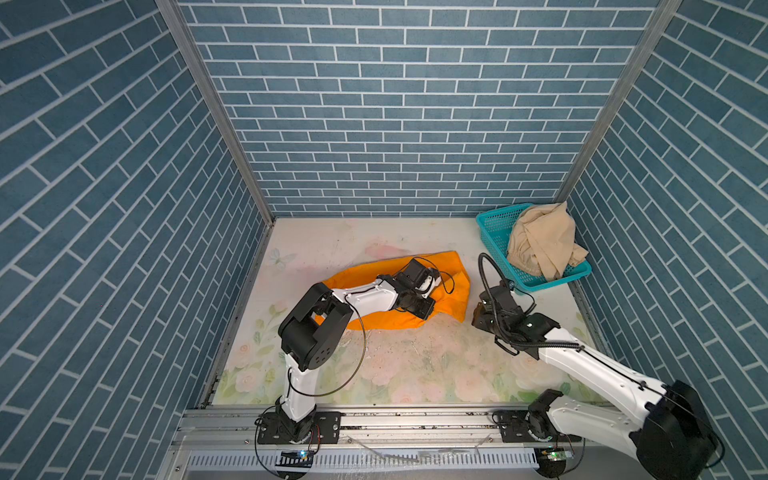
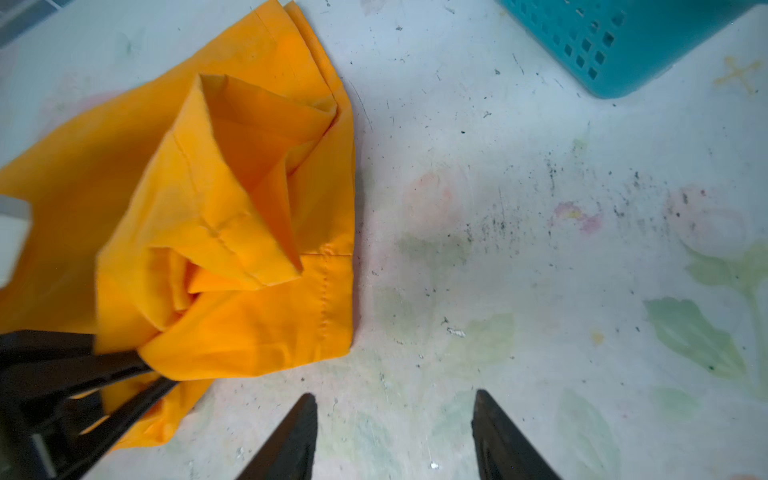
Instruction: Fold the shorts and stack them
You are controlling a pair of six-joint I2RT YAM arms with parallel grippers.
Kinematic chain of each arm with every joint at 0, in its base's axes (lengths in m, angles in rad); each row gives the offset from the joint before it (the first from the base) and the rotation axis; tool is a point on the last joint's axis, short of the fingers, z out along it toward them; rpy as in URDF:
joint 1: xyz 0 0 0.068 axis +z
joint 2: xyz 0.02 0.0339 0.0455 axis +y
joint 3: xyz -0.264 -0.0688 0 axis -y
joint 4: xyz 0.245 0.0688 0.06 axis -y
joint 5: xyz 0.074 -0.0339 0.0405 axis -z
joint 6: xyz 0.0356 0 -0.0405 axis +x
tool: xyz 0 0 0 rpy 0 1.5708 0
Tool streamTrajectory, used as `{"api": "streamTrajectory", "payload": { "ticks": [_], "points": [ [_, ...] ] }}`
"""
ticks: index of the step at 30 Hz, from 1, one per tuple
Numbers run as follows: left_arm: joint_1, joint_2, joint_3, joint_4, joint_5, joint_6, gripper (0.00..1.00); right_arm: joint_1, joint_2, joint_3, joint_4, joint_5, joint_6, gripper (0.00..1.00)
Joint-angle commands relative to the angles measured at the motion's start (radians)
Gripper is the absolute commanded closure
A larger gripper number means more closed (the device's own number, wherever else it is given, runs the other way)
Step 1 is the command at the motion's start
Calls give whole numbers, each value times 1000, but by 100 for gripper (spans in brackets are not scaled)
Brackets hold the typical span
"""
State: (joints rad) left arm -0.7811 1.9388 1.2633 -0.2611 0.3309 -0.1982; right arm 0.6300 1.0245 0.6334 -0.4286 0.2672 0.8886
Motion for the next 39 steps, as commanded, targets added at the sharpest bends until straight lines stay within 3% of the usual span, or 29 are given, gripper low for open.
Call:
{"api": "streamTrajectory", "payload": {
  "ticks": [1,4,9,19,25,28,31,33,36,39],
  "points": [
    [-21,-44,-41,-5,-19,-18,84,-16,-74,-111,48,-142,74,38],
    [-15,-32,-32,-20,-53,-7,88,1,-25,-163,176,-204,12,38],
    [-12,-14,19,-49,-47,12,90,53,173,-43,54,-85,-170,36],
    [-38,-24,-18,3,-5,-33,88,52,356,-27,191,-49,-218,39],
    [-38,-22,-18,3,1,-38,87,53,446,-8,253,-44,-241,52],
    [-40,-26,-19,3,-4,-40,84,51,452,21,214,-14,-244,76],
    [-41,-25,-23,3,-7,-43,76,45,411,41,99,24,-234,100],
    [-43,-25,-24,2,-9,-45,66,38,363,41,30,28,-220,100],
    [-46,-28,-24,-3,-13,-46,39,25,309,41,-84,9,-185,100],
    [-47,-33,-17,-20,-22,-49,12,17,277,54,-206,-10,-144,64]
  ]
}}
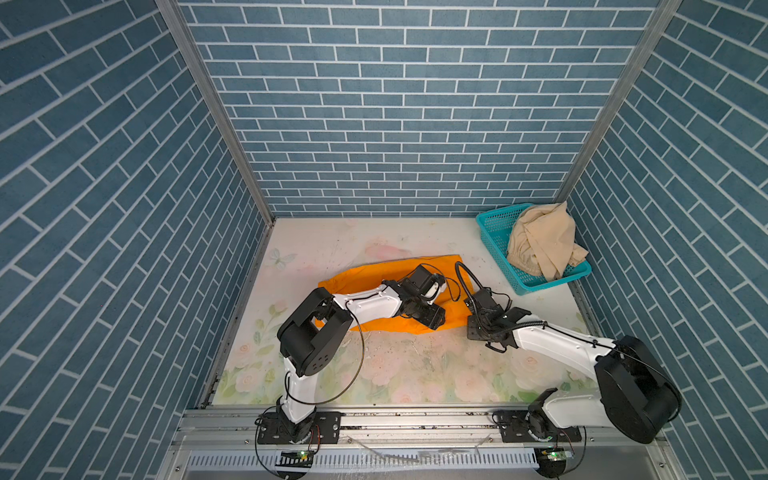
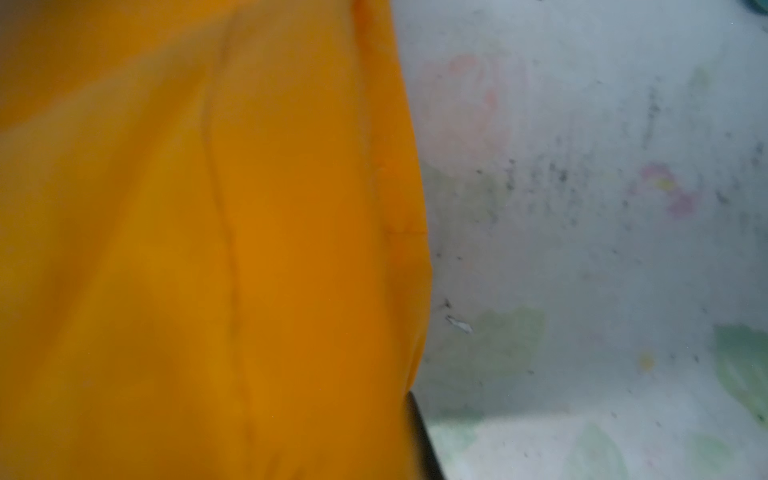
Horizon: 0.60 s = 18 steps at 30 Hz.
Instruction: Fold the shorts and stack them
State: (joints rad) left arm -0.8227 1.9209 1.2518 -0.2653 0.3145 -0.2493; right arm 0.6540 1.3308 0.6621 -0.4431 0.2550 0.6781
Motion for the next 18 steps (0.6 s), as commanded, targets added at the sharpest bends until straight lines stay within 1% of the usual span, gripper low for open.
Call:
{"api": "streamTrajectory", "payload": {
  "ticks": [1,2,6,8,11,14,16,18],
  "points": [
    [-6,-19,0,-25,-8,0,0,-11,-42,30,-229,-3,76,57],
    [-6,-25,4,-38,-11,-4,0,-14,-55,35,-252,-5,81,54],
    [-6,-77,47,-131,-32,-26,0,-49,-146,62,-309,-12,70,51],
    [-6,-122,69,-190,-52,-30,0,-68,-195,71,-273,-46,40,43],
    [0,-201,91,-271,-102,-35,0,-84,-238,61,-146,-127,-19,36],
    [28,-265,86,-329,-152,-60,0,-101,-206,70,-59,-160,-64,34],
    [72,-302,60,-357,-177,-95,0,-124,-147,85,-31,-162,-95,33],
    [124,-346,7,-350,-189,-127,0,-144,-87,99,-11,-187,-126,34]
  ]
}}
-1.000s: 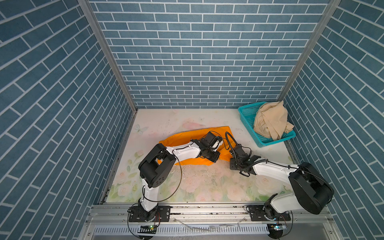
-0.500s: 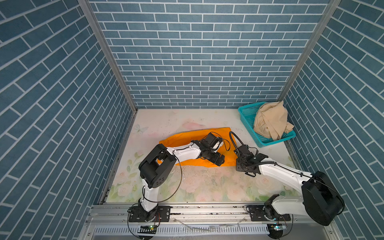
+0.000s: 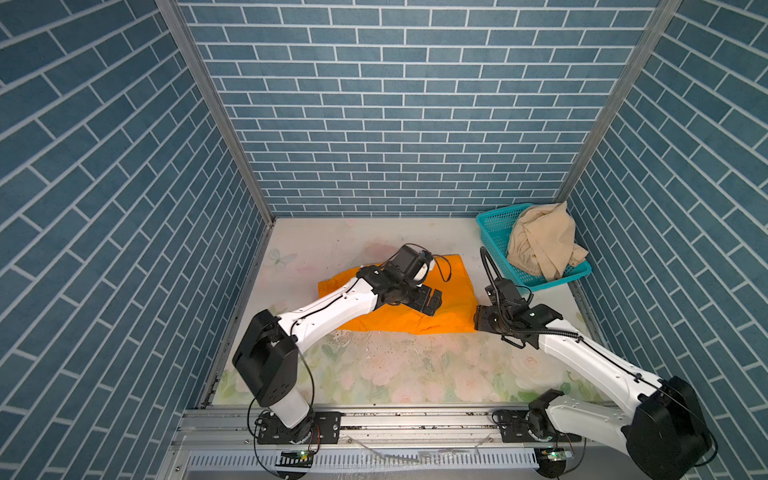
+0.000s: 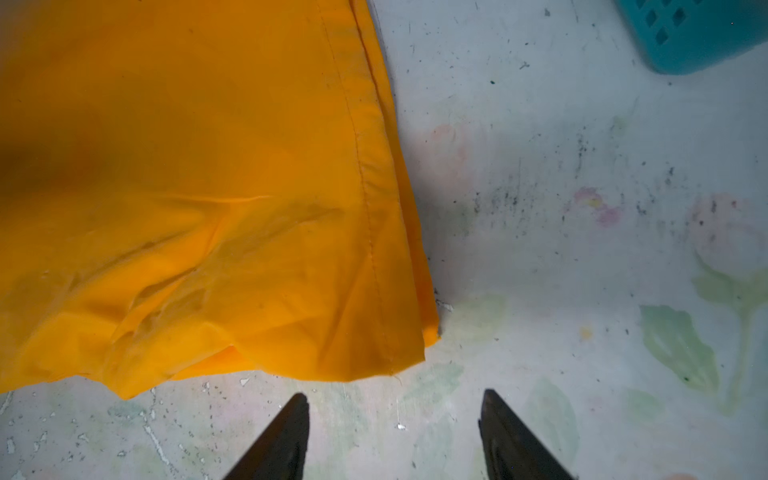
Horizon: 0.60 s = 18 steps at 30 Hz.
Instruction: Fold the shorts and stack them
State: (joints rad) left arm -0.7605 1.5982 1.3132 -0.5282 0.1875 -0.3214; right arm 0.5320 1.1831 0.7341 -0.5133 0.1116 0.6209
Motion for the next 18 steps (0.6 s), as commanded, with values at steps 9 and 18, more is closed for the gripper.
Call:
{"api": "streamTrajectory", "payload": {
  "ticks": [9,18],
  "points": [
    [331,-275,-372,-43,-114,-172,0,-60,252,50,135,-149,-128,54],
    [508,-396,-547,-26,-153,-180,0,-72,213,120,-39,-57,-184,100]
  ]
}}
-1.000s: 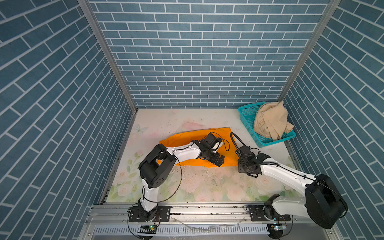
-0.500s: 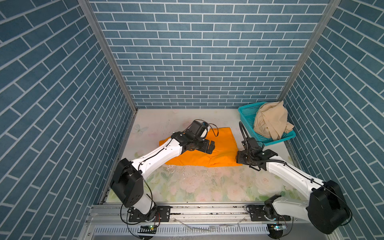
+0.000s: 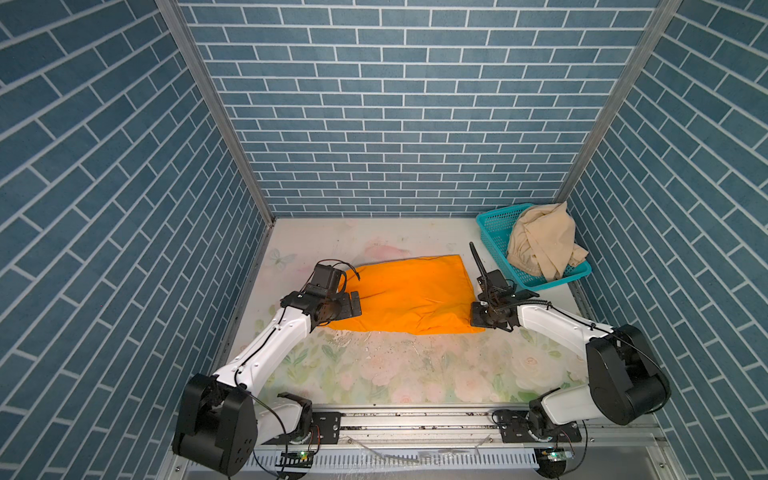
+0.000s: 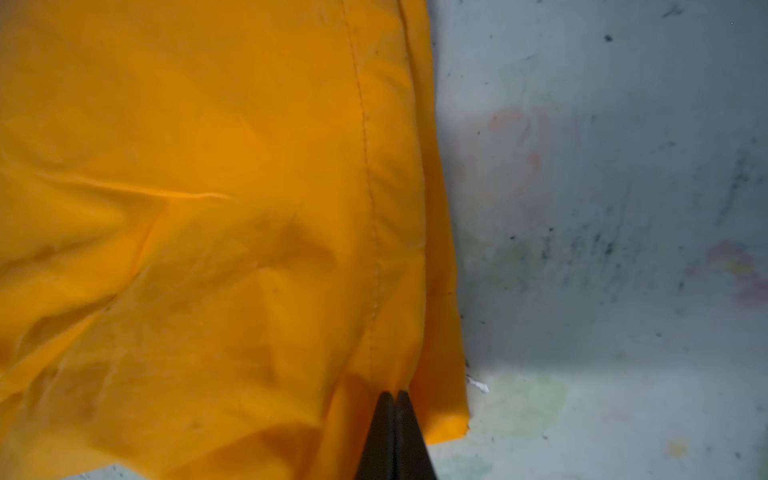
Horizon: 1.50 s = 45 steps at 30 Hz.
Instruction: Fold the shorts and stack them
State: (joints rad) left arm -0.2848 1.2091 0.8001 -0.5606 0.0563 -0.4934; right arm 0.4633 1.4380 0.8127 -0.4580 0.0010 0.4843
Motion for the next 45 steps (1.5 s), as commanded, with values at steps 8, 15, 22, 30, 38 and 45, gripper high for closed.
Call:
{"api": "streamTrajectory", "payload": {
  "ticks": [8,15,22,30,38,45],
  "points": [
    [88,61,-68,45,-5,1,0,-3,-67,27,-243,139,-27,100],
    [88,100,-86,107,61,6,0,-3,-70,20,-251,71,5,72],
    [88,111,-88,98,53,18,0,-12,-169,-57,-76,16,23,43],
    [91,136,-78,96,48,32,0,-13,-26,-111,39,-48,30,52],
    [113,152,-99,101,10,38,0,-14,-32,-19,-63,65,-49,100],
    [173,207,-118,89,9,35,0,-14,-88,-4,-119,157,-114,100]
  ]
}}
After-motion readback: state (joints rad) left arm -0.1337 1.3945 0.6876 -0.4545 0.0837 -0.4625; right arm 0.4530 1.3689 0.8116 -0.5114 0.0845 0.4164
